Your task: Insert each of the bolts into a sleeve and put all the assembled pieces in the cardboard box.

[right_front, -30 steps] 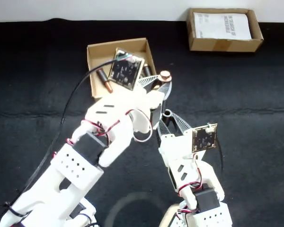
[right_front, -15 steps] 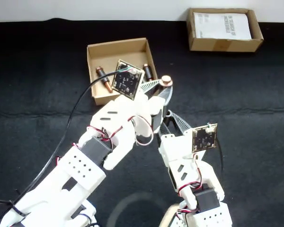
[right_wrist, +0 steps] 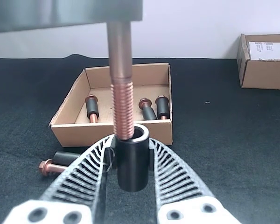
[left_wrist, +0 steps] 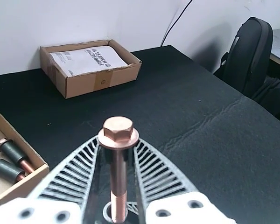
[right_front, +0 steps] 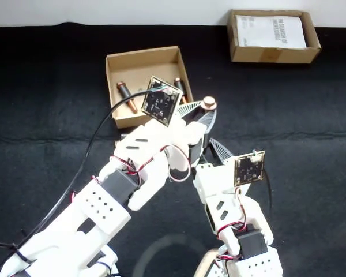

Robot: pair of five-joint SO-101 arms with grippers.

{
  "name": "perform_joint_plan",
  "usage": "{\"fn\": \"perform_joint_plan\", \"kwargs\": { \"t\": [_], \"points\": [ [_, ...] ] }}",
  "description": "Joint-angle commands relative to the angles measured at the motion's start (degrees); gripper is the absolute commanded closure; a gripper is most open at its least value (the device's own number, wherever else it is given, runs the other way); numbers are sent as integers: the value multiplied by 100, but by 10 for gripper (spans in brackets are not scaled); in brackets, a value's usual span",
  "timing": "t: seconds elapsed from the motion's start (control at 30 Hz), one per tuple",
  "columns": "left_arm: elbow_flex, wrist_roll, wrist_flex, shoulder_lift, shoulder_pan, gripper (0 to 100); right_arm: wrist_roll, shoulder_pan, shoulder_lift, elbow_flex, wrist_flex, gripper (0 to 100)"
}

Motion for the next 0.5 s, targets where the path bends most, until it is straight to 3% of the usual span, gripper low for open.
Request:
{"fn": "perform_joint_plan", "kwargs": {
  "t": [0.0, 0.47],
  "points": [
    [-57, 9, -167, 180, 22, 992, -44, 4, -22, 664, -110, 991],
    [321, -35, -457, 435, 13, 992, -44, 4, -22, 664, -110, 991]
  ]
}}
